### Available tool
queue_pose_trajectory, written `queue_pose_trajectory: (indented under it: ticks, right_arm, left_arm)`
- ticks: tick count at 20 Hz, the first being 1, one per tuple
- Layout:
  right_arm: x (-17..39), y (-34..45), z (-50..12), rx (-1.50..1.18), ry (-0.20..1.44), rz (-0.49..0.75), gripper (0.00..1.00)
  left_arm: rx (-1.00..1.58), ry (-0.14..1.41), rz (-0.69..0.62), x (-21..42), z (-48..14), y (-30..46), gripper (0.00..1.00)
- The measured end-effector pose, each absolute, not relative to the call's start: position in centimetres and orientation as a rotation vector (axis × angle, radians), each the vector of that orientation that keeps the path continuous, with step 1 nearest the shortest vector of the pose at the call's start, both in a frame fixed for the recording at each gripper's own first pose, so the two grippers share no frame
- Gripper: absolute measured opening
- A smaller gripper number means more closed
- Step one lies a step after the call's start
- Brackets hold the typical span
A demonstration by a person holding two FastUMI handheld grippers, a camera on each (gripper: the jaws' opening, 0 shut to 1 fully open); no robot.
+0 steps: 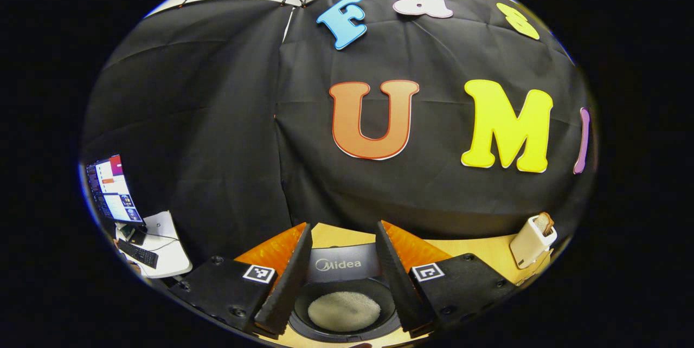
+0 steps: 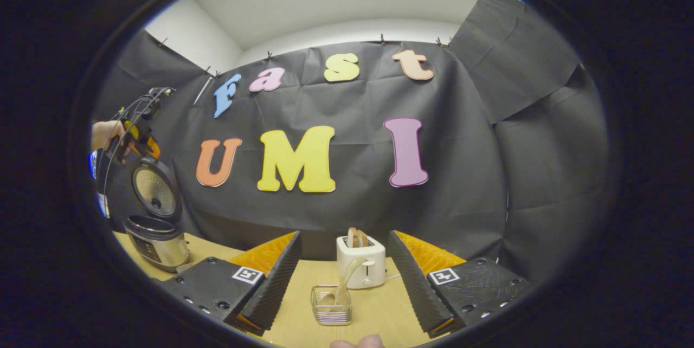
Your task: Close the left gripper, press the button to open the rice cooker; take a wooden spoon from the chopstick holder with the right hand, scoop a spoonful of rice and pour it into the rice cooker, then put the wooden spoon back into the chopstick holder.
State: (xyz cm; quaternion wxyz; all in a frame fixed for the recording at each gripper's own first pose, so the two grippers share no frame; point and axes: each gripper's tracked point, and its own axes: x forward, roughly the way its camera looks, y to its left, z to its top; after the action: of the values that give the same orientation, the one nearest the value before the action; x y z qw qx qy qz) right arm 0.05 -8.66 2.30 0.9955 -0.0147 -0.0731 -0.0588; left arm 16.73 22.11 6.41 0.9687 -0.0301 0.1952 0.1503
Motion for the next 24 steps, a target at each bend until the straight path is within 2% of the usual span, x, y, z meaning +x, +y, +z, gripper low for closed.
queue_pose_trajectory:
  ticks: [6,10,11,12,13,18,20,21,22,23,24]
  right_arm:
    - [-1.3,-8.6,1.4,-0.020,-0.143,-0.111,0.96]
    - [-2.7,-8.8,1.6,-0.024,-0.155,-0.125,0.96]
    - [-3.0,-8.9,1.7,-0.026,-0.160,-0.130,0.96]
    - [-3.1,-8.9,1.7,-0.027,-0.162,-0.134,0.95]
    - [-3.4,-9.0,1.8,-0.030,-0.163,-0.140,0.95]
    - [-4.0,-8.1,1.5,-0.034,-0.166,-0.141,0.95]
    - [-4.0,-7.9,1.3,-0.032,-0.164,-0.142,0.95]
    - [-4.0,-7.8,1.3,-0.025,-0.163,-0.143,0.95]
    - [-3.9,-7.6,1.0,-0.015,-0.161,-0.142,0.95]
    - [-3.8,-7.5,0.8,-0.006,-0.159,-0.141,0.95]
    - [-3.7,-7.4,0.4,0.001,-0.153,-0.143,0.95]
  left_arm:
    - [-0.060,0.349,0.256,11.1,2.3,19.0,0.77]
    - [-0.041,0.262,0.240,8.3,-0.7,17.7,0.76]
    - [-0.034,0.243,0.241,7.8,-1.4,17.5,0.74]
    - [-0.028,0.232,0.242,7.4,-2.3,17.3,0.67]
    - [-0.029,0.228,0.245,7.1,-3.1,17.1,0.73]
    - [-0.147,0.342,0.242,5.7,-8.5,16.1,0.74]
    - [-0.111,0.302,0.246,6.0,-8.2,16.2,0.74]
    - [-0.096,0.317,0.255,5.8,-8.8,16.2,0.67]
    - [-0.085,0.312,0.267,5.5,-9.0,16.3,0.73]
    - [-0.069,0.289,0.276,5.7,-8.9,16.3,0.67]
    - [-0.067,0.287,0.286,5.5,-9.2,16.4,0.72]
